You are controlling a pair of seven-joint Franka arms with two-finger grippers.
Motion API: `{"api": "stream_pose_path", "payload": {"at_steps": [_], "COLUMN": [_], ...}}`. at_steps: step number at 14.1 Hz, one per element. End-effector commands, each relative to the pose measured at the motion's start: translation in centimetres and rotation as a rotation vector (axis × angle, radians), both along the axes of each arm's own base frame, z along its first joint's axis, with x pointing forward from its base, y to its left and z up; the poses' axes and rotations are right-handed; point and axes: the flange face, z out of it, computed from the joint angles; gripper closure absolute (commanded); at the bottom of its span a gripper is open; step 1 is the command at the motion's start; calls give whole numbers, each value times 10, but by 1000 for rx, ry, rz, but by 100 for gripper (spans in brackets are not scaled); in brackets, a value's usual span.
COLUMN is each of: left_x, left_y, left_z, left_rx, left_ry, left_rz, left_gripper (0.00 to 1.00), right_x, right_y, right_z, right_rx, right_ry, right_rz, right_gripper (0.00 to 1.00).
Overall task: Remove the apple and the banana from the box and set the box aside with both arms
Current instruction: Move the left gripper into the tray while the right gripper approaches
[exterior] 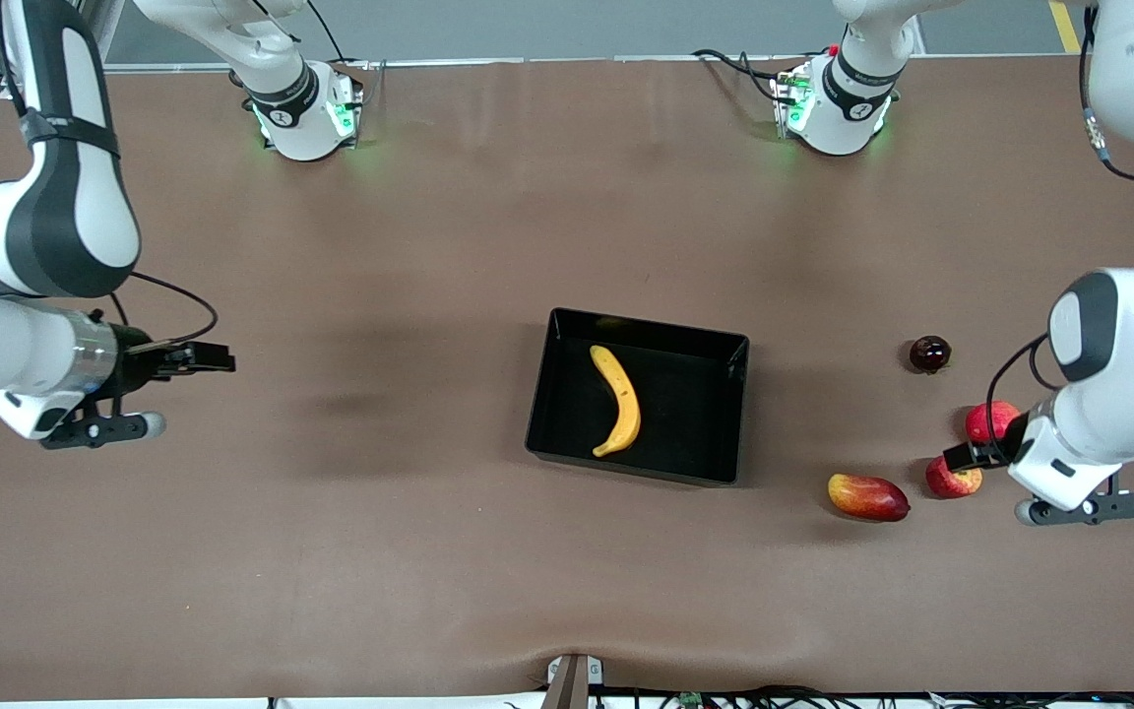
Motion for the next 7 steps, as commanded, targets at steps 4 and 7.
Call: {"api": "stream_pose_path", "payload": {"at_steps": [4,7], "left_x": [-35,-54], "left_y": [-76,-170], "left_z": [49,54], "left_rx": [0,-36], "left_ry": [61,45], "left_rz": [9,16], "left_gripper": [0,0], "right_x": [-1,3], "right_y": [32,50], "right_z": [7,-1], "right_rx": [0,-3], "right_ry": [-1,-37], "right_rz": [-26,0], "right_gripper": [0,0]}}
